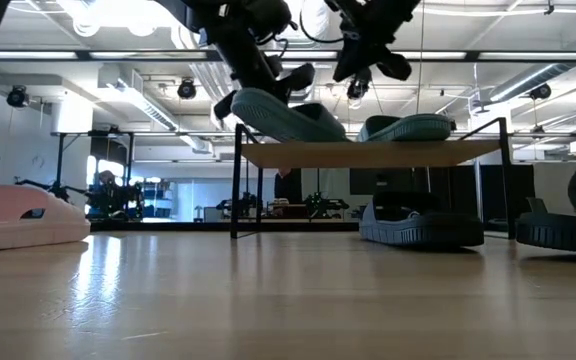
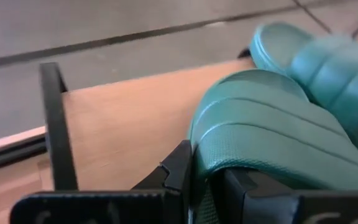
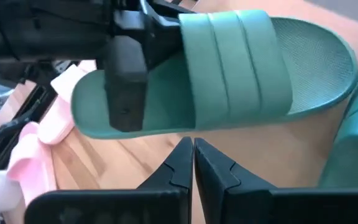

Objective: Pick and place slides into the shelf
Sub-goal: Put the green slides on the shelf

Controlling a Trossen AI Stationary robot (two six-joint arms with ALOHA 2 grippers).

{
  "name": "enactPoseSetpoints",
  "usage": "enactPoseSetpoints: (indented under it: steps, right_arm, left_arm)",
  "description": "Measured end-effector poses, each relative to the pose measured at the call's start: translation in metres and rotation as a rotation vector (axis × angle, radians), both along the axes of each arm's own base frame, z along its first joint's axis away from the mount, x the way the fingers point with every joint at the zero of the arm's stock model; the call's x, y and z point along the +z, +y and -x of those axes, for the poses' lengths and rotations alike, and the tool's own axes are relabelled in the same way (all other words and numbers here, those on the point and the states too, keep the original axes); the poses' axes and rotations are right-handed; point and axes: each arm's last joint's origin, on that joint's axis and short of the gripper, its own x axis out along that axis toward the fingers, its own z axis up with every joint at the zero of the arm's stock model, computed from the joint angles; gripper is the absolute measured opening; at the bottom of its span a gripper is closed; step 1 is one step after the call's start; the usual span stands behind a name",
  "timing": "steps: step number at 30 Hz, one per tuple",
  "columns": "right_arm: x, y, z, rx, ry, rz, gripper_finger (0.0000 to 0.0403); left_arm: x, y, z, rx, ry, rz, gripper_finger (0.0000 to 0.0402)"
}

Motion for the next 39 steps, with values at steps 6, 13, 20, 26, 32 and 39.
enactPoseSetpoints:
  steps: [6,13,20,26,32,39]
  right_arm:
    - [-0.004,-0.003,-0.003,-0.011,0.009,0.006,0.0009]
    - [-0.016,-0.007,-0.012,-0.019,0.051,0.011,0.0009]
    - [-0.037,-0.013,-0.025,-0.017,0.118,0.000,0.0009]
    - [-0.055,-0.018,-0.032,-0.007,0.175,-0.013,0.0009]
    - [-0.060,-0.018,-0.034,0.018,0.167,-0.017,0.0008]
    - [-0.062,-0.018,-0.039,0.077,0.092,-0.066,0.0008]
  left_arm:
    - [0.004,-0.008,-0.004,0.103,-0.070,-0.037,0.0033]
    - [-0.003,-0.016,-0.017,0.120,-0.160,-0.038,0.0033]
    - [-0.027,-0.017,-0.019,0.060,-0.119,0.027,0.0033]
    - [-0.030,-0.023,-0.009,0.022,-0.064,0.018,0.0033]
    - [-0.018,-0.031,0.010,-0.076,0.092,-0.039,0.0033]
    - [-0.007,-0.033,0.020,-0.145,0.173,-0.115,0.0033]
